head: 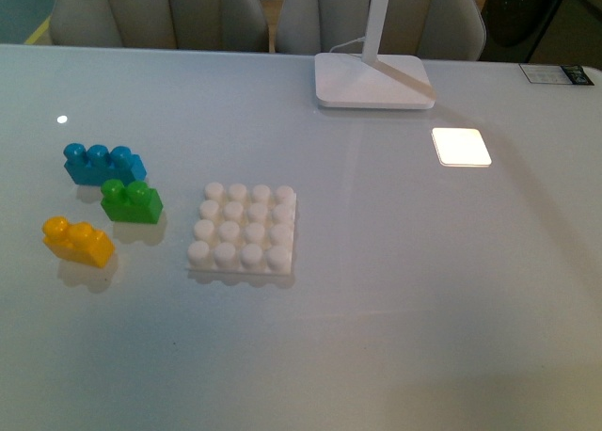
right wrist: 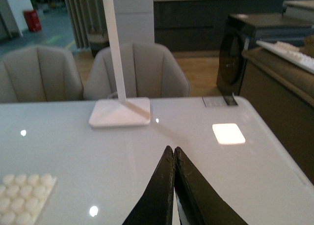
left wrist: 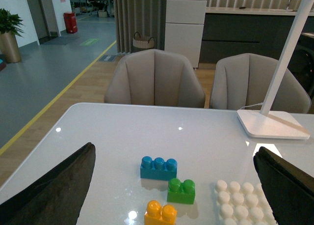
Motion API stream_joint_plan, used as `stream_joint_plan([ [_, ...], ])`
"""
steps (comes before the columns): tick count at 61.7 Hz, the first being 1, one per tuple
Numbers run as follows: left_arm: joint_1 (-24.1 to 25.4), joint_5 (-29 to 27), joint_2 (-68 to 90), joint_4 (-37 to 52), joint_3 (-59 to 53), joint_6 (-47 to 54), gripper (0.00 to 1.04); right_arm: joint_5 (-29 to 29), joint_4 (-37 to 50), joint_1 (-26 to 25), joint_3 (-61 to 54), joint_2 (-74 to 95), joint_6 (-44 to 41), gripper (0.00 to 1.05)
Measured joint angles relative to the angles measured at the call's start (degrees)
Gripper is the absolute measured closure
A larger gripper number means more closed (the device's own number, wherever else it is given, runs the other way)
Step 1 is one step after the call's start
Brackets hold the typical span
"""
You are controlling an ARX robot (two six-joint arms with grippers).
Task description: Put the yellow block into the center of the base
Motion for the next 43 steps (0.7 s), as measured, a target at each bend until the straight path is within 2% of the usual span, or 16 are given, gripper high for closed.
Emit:
stream_joint_plan([
  [13, 0.0, 0.02, 0.0, -0.02, 0.0, 0.0, 0.07, 0.02, -1.95, 0.0, 0.0, -3.61, -0.02, 1.03],
  [43, 0.0, 0.0, 0.0, 0.0, 0.0, 0.0, 0.07, 0.02, -2.01, 0.02, 0.0, -3.69, -0.04, 0.13],
])
